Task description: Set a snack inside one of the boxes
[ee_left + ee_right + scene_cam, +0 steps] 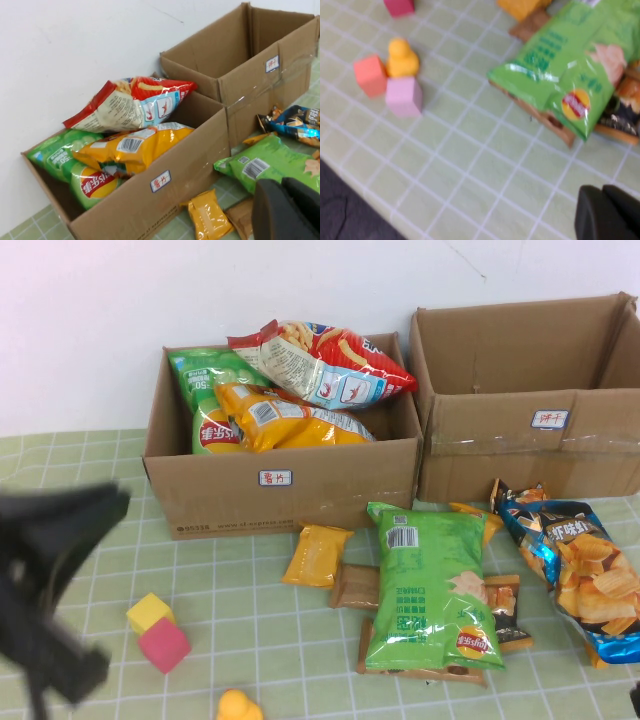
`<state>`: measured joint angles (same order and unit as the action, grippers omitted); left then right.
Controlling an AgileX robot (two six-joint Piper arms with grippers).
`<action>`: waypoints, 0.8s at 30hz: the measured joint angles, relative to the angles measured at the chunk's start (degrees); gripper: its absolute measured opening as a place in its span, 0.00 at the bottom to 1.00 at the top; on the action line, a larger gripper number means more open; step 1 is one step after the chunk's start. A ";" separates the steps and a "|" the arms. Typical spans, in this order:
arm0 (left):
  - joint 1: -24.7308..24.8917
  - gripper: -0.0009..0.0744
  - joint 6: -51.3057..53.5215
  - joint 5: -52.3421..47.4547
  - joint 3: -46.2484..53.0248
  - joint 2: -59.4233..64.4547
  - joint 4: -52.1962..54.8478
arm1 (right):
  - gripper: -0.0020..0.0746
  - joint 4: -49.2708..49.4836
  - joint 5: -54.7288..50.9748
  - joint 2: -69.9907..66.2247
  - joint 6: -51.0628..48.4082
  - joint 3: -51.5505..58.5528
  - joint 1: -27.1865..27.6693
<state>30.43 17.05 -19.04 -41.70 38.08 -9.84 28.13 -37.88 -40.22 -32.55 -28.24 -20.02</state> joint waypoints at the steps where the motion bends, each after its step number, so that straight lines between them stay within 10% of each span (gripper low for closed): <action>1: 0.00 0.01 0.00 1.52 2.37 -1.68 -0.13 | 0.02 1.08 0.77 0.00 -0.11 0.00 0.00; 24: 0.00 0.01 0.09 2.55 24.12 -8.05 -0.80 | 0.02 3.06 -1.52 0.00 -2.07 0.00 0.00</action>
<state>30.43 17.14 -16.49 -17.58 30.03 -10.64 31.19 -39.40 -40.22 -34.61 -28.24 -20.02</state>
